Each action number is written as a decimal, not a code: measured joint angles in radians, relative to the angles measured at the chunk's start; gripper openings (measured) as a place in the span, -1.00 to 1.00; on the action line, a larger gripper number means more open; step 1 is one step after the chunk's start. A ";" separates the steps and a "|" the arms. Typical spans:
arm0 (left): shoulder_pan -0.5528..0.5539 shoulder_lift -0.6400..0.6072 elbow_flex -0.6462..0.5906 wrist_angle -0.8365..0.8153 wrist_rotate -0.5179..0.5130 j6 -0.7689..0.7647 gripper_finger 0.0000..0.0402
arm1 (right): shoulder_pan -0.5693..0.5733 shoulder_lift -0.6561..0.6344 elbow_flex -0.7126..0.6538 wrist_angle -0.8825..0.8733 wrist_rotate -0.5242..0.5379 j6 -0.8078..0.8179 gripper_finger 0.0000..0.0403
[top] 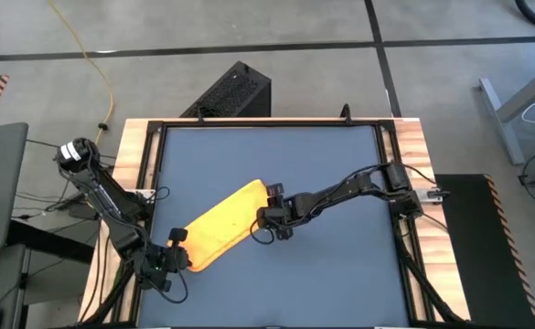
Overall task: Roll towel
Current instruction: Roll the yellow microfiber cloth on the table
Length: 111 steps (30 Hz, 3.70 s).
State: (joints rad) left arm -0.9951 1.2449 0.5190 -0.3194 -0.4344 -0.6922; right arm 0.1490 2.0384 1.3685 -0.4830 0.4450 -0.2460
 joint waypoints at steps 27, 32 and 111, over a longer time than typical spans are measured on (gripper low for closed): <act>0.000 -0.002 0.076 -0.179 -0.060 0.028 -1.00 | 0.001 -0.009 0.107 -0.164 0.088 -0.043 -0.93; 0.000 -0.002 0.080 -0.170 -0.061 0.009 -1.00 | 0.006 -0.010 0.125 -0.246 0.088 -0.011 -0.91; 0.121 0.000 -0.071 -0.128 -0.014 -0.122 -0.85 | 0.075 -0.006 0.005 -0.001 0.031 0.675 -0.89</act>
State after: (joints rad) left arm -0.8742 1.2449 0.4480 -0.4470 -0.4488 -0.8140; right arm 0.2243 2.0319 1.3731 -0.4845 0.4761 0.4289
